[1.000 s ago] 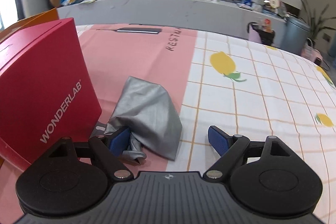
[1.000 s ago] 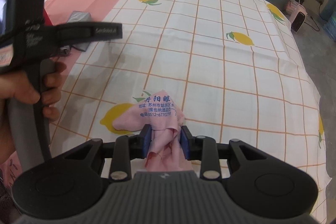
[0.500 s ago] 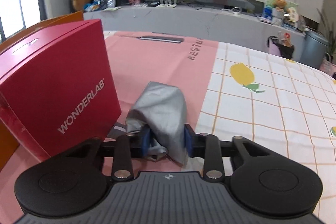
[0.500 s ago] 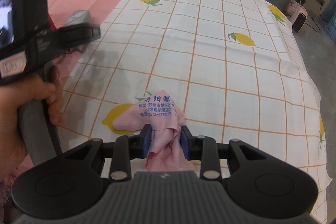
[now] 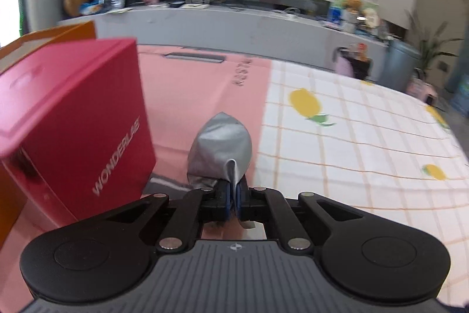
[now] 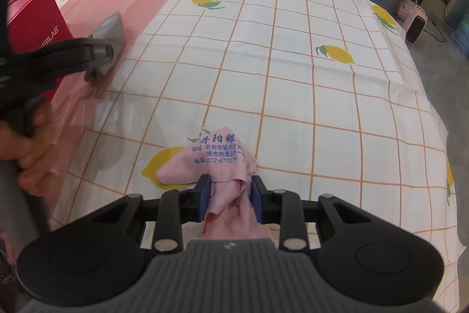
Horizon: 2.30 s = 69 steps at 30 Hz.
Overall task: Organize soft objects
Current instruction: 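Carry the grey pouch and pink cloth over the orange box with both tools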
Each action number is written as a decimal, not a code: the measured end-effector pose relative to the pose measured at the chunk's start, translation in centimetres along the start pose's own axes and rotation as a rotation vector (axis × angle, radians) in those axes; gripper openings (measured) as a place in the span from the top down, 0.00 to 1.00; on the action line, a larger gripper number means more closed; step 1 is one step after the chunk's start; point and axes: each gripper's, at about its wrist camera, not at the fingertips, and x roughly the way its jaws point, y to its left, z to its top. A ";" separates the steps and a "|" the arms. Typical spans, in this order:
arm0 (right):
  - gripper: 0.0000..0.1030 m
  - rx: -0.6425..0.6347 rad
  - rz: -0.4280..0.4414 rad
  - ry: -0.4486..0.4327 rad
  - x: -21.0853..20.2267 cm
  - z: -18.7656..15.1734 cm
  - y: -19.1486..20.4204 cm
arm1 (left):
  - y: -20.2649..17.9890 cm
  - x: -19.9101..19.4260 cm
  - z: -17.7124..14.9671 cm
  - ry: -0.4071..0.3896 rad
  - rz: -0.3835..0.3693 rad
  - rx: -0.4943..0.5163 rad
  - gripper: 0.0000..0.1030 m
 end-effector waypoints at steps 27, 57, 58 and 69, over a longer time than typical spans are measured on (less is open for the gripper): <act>0.94 0.103 -0.131 -0.227 -5.7 2.0 1.5 | 8.5 -12.8 8.7 -0.155 -0.245 0.152 0.96; 0.94 -0.271 0.352 -0.433 -8.9 18.2 32.5 | 27.7 -5.8 9.3 -0.057 -0.309 0.077 0.96; 0.94 -0.273 0.349 -0.409 -7.9 18.6 32.9 | 28.2 -5.2 9.1 -0.046 -0.306 0.077 0.96; 0.94 -0.276 0.200 -0.205 0.1 20.8 36.7 | 30.7 -0.6 8.8 0.159 -0.337 0.026 0.96</act>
